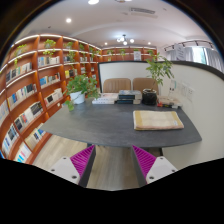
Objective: Fold towel
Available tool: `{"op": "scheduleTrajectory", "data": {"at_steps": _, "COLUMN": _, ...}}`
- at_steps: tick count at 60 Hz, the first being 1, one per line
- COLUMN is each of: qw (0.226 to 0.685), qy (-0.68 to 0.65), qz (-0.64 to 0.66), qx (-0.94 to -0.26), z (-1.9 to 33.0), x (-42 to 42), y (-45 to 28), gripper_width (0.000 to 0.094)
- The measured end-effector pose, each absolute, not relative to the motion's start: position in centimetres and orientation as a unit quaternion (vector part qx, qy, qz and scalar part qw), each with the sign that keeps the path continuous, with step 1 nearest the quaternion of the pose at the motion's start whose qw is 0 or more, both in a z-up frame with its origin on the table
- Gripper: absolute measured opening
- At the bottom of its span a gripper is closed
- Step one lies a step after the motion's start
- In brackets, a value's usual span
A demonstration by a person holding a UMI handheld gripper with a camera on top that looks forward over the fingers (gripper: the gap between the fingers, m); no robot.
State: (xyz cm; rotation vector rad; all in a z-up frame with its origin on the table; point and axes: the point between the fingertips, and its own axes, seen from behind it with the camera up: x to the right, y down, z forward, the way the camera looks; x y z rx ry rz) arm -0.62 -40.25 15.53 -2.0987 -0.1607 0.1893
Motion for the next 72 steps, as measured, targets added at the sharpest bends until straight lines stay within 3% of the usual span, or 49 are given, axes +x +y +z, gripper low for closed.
{"op": "scheduleTrajectory", "data": {"at_steps": 18, "qw": 0.434, "qy": -0.045, "qz": 0.033, "qx": -0.899, "z": 7.4, "x": 5.8, "y": -35.5, "gripper_width": 0.0702}}
{"op": "scheduleTrajectory", "data": {"at_steps": 36, "qw": 0.452, "qy": -0.010, "qz": 0.042, "qx": -0.891, "z": 6.3, "x": 7.8, "y": -18.8, "gripper_width": 0.0694}}
{"op": "scheduleTrajectory", "data": {"at_steps": 53, "qw": 0.409, "qy": -0.032, "qz": 0.024, "qx": -0.912, "z": 0.2, "x": 7.1, "y": -6.3, "gripper_width": 0.0668}}
{"op": "scheduleTrajectory", "data": {"at_steps": 57, "qw": 0.403, "qy": -0.038, "qz": 0.004, "qx": -0.915, "z": -0.9, "x": 7.7, "y": -5.1, "gripper_width": 0.0607}}
{"op": "scheduleTrajectory", "data": {"at_steps": 62, "qw": 0.401, "qy": -0.041, "qz": -0.015, "qx": -0.915, "z": -1.1, "x": 8.1, "y": -4.9, "gripper_width": 0.0416}}
{"op": "scheduleTrajectory", "data": {"at_steps": 66, "qw": 0.403, "qy": -0.043, "qz": -0.042, "qx": -0.913, "z": -1.0, "x": 9.0, "y": -4.5, "gripper_width": 0.0124}}
{"op": "scheduleTrajectory", "data": {"at_steps": 72, "qw": 0.392, "qy": -0.069, "qz": -0.070, "qx": -0.914, "z": -1.2, "x": 9.1, "y": -4.7, "gripper_width": 0.0050}}
